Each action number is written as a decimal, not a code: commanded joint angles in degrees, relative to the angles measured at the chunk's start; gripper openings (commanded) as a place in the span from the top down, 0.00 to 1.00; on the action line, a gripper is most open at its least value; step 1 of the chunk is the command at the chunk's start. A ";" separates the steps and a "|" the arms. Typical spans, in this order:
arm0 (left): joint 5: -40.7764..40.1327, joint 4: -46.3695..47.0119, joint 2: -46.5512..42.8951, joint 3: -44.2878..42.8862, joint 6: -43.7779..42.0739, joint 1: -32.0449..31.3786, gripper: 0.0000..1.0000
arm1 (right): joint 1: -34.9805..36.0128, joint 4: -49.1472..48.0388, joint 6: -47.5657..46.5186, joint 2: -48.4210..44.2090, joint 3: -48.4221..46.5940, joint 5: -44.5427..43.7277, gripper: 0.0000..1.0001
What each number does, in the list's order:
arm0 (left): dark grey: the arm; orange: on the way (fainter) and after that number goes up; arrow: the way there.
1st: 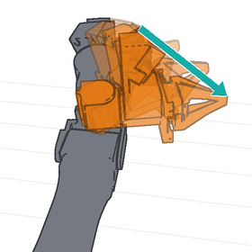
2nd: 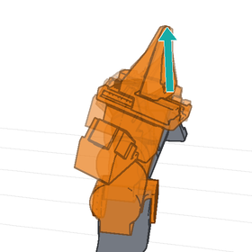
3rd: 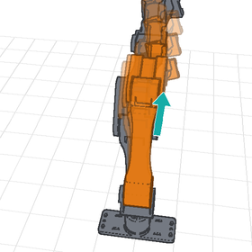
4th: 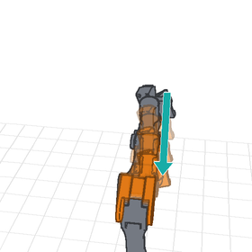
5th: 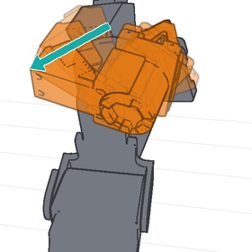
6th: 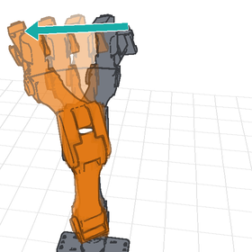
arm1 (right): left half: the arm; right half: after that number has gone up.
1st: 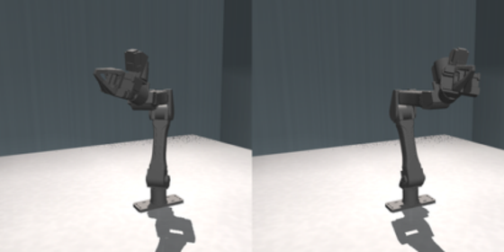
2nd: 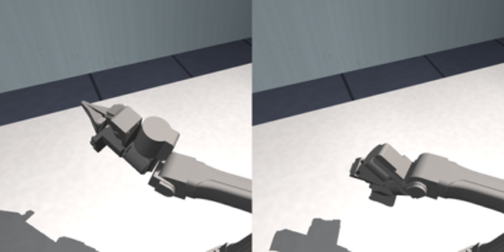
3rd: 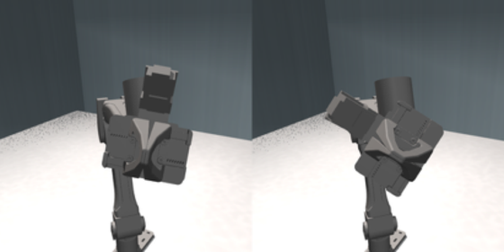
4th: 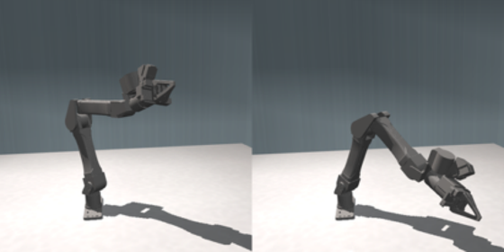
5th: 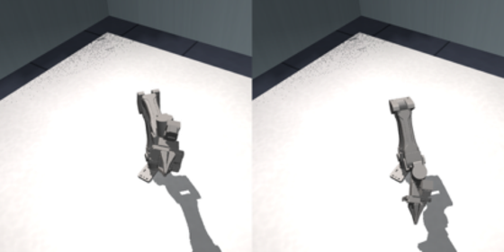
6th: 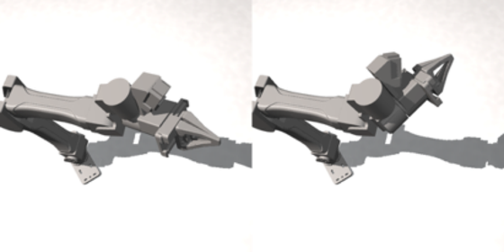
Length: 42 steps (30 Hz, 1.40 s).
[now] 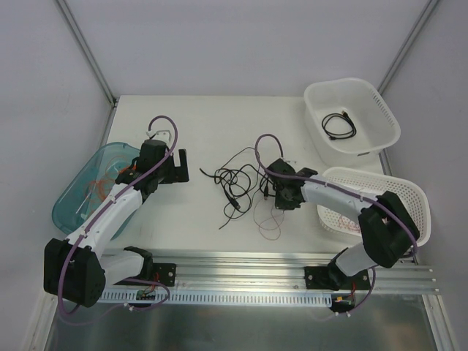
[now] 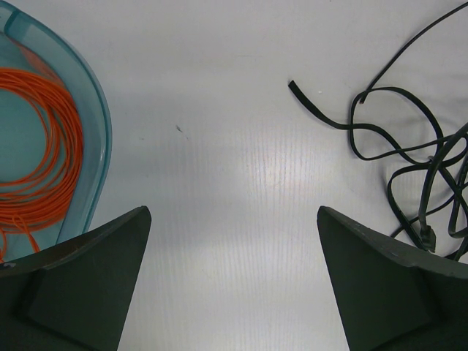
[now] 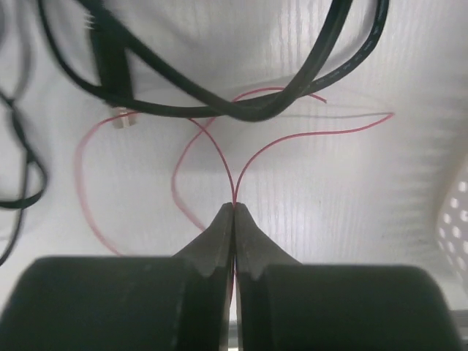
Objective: Untangle the cables
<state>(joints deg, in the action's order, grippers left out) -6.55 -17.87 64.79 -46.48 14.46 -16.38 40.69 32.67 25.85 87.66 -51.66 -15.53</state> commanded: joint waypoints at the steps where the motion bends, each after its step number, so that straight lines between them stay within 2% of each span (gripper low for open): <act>1: -0.40 0.64 -1.07 -1.77 -0.22 0.74 0.01 | -0.17 6.34 -4.82 -8.37 -7.65 -0.64 0.99; 8: -0.57 0.73 -1.25 -1.69 -0.31 0.74 0.01 | -3.06 17.51 -14.32 -16.28 -26.28 -2.93 0.99; 11: -0.84 0.64 -1.43 -1.60 -0.31 0.82 0.01 | -7.54 19.72 -16.96 -19.53 -32.88 -0.92 0.99; 15: -0.75 0.64 -1.34 -1.60 -0.22 0.74 0.01 | -17.54 21.29 -19.25 -23.05 -39.38 3.03 0.99; 20: -0.75 0.73 -1.51 -1.51 -0.22 0.74 0.01 | -27.05 22.18 -20.22 -27.27 -41.86 3.22 0.99; 24: -0.84 0.64 -1.43 -1.51 -0.22 0.74 0.01 | -37.23 20.43 -18.55 -29.82 -41.94 9.11 0.99; 27: -0.66 0.73 -1.25 -1.51 -0.22 0.74 0.01 | -42.15 19.90 -17.32 -30.44 -43.60 10.16 0.99; 30: -0.84 0.64 -1.34 -1.42 -0.22 0.74 0.01 | -46.29 18.58 -15.83 -30.09 -46.85 15.08 0.99; 32: -0.84 0.64 -1.16 -1.51 -0.22 0.74 0.01 | -47.27 18.31 -15.13 -29.22 -49.66 20.08 0.99; 37: -0.75 0.73 -0.72 -1.68 -0.22 0.82 0.01 | -49.21 15.24 -12.67 -27.54 -54.77 25.19 0.99; 42: -0.84 0.64 -0.46 -1.77 -0.22 0.74 0.01 | -51.23 14.44 -12.40 -27.36 -56.80 21.08 0.99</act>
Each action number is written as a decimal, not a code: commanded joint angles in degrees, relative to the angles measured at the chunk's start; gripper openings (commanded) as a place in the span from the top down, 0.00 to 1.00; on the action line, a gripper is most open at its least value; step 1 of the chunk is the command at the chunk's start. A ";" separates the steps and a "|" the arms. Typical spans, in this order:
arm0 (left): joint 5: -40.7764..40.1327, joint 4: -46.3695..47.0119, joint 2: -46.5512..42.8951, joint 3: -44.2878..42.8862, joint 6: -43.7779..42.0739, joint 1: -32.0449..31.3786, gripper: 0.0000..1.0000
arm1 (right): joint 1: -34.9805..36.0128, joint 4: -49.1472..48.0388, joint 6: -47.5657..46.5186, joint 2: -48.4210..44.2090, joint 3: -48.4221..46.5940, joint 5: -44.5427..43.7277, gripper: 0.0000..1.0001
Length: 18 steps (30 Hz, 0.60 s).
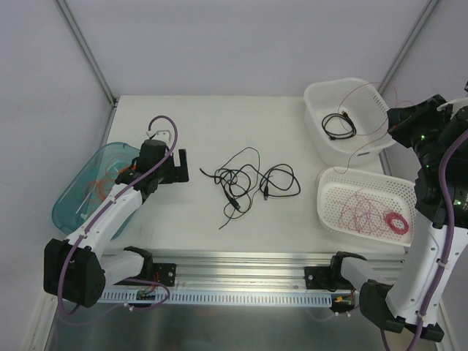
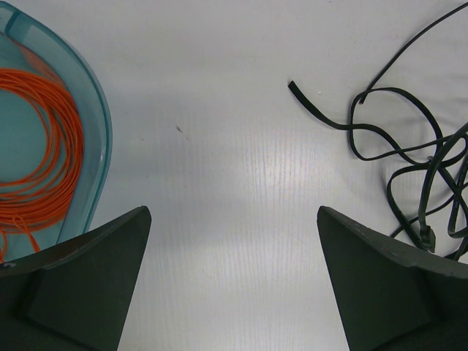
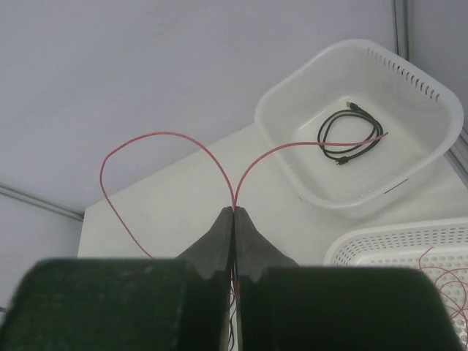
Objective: Untangle the cables
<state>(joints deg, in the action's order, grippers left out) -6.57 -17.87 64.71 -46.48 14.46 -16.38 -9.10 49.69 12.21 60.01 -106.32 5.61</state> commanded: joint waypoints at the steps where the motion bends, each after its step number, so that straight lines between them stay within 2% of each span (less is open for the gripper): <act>1: -0.81 0.73 -0.37 -1.77 -0.22 0.82 0.01 | -1.79 -2.67 1.41 -0.06 -2.13 -1.72 0.99; 8: -0.64 0.64 0.24 -1.86 -0.22 0.83 0.01 | -3.55 -6.97 4.58 0.10 -6.17 -0.24 0.99; 11: -0.73 0.64 0.16 -1.95 -0.31 0.82 0.01 | -3.64 -5.40 3.71 0.20 -5.74 -5.24 0.99; 14: -0.81 0.64 -0.11 -1.77 -0.31 0.74 0.01 | -4.08 -4.78 2.65 -1.12 -0.48 -10.69 0.99; 18: -0.29 0.64 0.16 -1.86 -0.31 0.83 0.01 | -5.04 -6.97 2.91 -6.11 12.87 -16.23 0.99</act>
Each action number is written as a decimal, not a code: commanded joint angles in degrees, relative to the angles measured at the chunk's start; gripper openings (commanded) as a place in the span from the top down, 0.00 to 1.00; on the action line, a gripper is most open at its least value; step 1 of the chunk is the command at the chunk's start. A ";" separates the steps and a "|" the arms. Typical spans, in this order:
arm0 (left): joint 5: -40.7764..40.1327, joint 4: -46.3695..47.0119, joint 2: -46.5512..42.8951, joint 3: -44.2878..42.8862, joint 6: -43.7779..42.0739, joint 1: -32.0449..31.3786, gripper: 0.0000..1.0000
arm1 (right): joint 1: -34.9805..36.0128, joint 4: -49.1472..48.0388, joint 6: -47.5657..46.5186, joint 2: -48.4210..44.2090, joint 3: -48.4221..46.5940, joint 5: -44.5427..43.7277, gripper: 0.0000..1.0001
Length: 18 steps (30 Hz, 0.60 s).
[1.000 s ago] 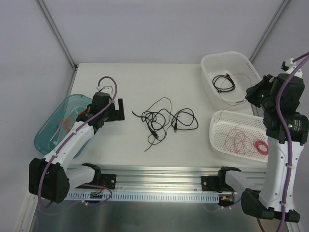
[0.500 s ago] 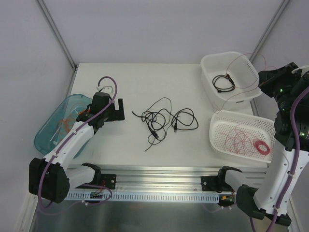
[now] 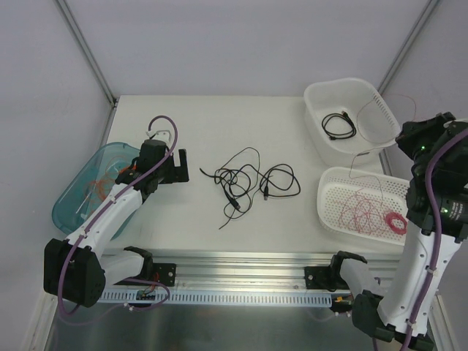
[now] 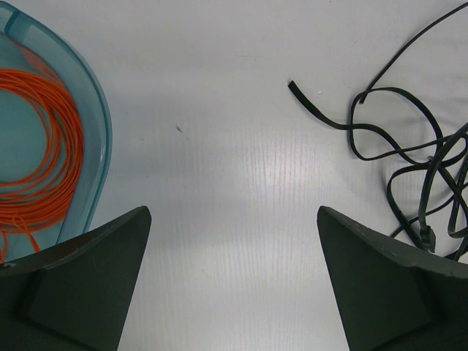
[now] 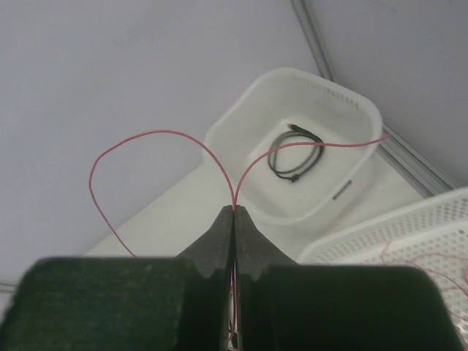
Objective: Untangle the cables
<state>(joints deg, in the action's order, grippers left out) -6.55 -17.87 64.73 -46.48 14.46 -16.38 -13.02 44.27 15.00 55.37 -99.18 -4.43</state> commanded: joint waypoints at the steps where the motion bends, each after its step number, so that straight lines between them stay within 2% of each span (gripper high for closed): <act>1: -0.31 0.64 0.05 -1.86 -0.31 0.83 0.01 | -1.57 -1.82 0.29 -2.19 10.88 -8.04 0.99; 7: -0.31 0.73 -0.13 -1.77 -0.31 0.74 0.01 | -5.26 -4.28 2.75 -5.71 28.12 -12.62 0.99; 13: 0.31 0.64 0.13 -1.95 -0.22 0.82 0.01 | -6.41 -3.40 4.68 -3.79 39.48 -10.70 0.99; 16: 0.22 0.73 -0.04 -1.77 -0.31 0.83 0.01 | -6.50 -4.10 5.82 -1.59 44.50 -8.24 0.87; 18: 0.13 0.73 -0.04 -1.69 -0.31 0.82 0.01 | -6.58 -3.84 6.18 0.16 46.69 -7.97 0.85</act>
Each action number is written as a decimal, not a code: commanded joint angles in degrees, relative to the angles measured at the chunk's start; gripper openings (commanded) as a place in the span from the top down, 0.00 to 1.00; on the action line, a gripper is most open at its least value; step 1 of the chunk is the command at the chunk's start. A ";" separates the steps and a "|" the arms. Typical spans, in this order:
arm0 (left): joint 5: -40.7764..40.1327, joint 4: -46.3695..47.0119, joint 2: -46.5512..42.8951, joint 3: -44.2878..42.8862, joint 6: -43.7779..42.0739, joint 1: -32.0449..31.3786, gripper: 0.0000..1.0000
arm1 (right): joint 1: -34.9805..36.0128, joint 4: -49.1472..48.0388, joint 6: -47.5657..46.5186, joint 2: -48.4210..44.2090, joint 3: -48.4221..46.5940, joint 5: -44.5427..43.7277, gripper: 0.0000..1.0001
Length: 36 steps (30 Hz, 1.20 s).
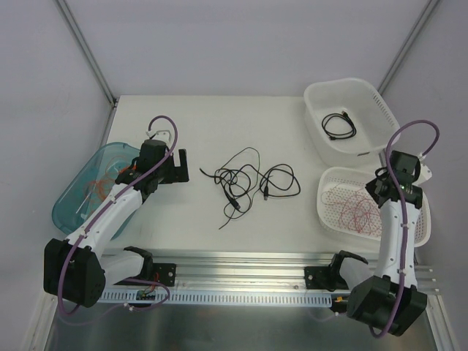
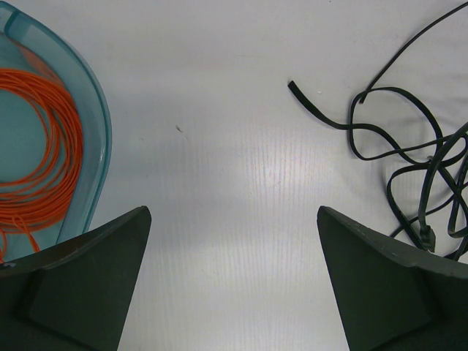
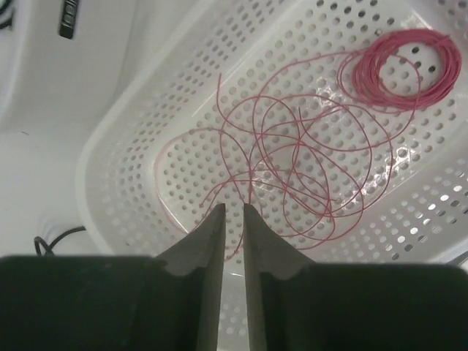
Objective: Untangle the cables
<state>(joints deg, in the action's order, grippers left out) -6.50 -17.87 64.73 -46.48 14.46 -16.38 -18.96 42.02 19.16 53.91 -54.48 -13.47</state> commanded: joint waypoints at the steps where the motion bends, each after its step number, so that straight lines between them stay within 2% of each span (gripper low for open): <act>1: 0.09 0.64 -0.04 -1.69 -0.31 0.83 0.01 | -0.64 -1.50 1.94 2.07 2.53 0.91 0.81; 2: 0.09 0.64 -0.04 -1.69 -0.31 0.83 0.01 | -0.64 -1.07 1.59 2.42 2.97 0.73 0.76; 3: 0.00 0.64 -0.13 -1.69 -0.31 0.74 0.01 | -0.64 -0.71 1.32 3.04 3.24 0.30 0.53; 5: 0.00 0.73 -0.13 -1.69 -0.22 0.74 0.01 | -0.64 0.08 -0.08 2.96 3.06 -0.50 0.31; 6: 0.00 0.64 -0.04 -1.77 -0.22 0.82 0.01 | -0.64 0.08 -0.69 2.26 2.89 -0.41 0.14; 9: 0.26 0.73 0.05 -1.95 -0.31 0.83 0.01 | 0.32 -1.85 -5.61 0.50 1.66 4.67 0.04; 12: 0.44 0.73 0.13 -2.04 -0.22 0.74 0.01 | 5.06 -3.08 -11.74 0.49 -1.41 10.74 0.04; 16: 0.35 0.73 -0.13 -1.77 -0.39 0.74 0.01 | 20.40 -3.87 -18.36 1.63 -5.19 11.54 0.04; 18: 0.53 0.64 -0.13 -1.77 -0.31 0.83 0.01 | 24.92 -4.75 -18.89 3.48 -6.43 13.03 0.05; 19: 1.13 0.73 -0.22 -1.86 -0.39 0.83 0.01 | 28.85 -6.06 -21.77 4.35 -6.60 17.73 0.07; 20: 1.58 0.64 -0.22 -1.86 -0.48 0.74 0.01 | 30.81 -6.68 -22.40 6.19 -6.78 18.83 0.07; 25: 8.33 2.13 -0.48 -1.69 -0.57 0.74 0.01 | 41.96 -8.88 -23.47 14.63 -9.85 16.66 0.11; 29: 13.26 3.54 -0.31 -1.16 -0.75 0.65 0.01 | 45.33 -14.41 -17.87 22.10 -11.52 16.73 0.13; 32: 12.92 3.63 -0.13 -1.16 -0.92 0.65 0.01 | 45.42 -18.63 -12.76 27.81 -13.19 14.54 0.16; 36: 12.04 3.63 -0.04 -1.07 -0.92 0.65 0.01 | 45.50 -22.50 -5.20 36.43 -17.23 14.78 0.26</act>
<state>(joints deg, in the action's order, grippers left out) 4.25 -15.68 64.73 -46.48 14.11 -16.38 26.48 26.22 6.55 86.76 -67.40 1.80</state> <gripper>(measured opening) 0.992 0.757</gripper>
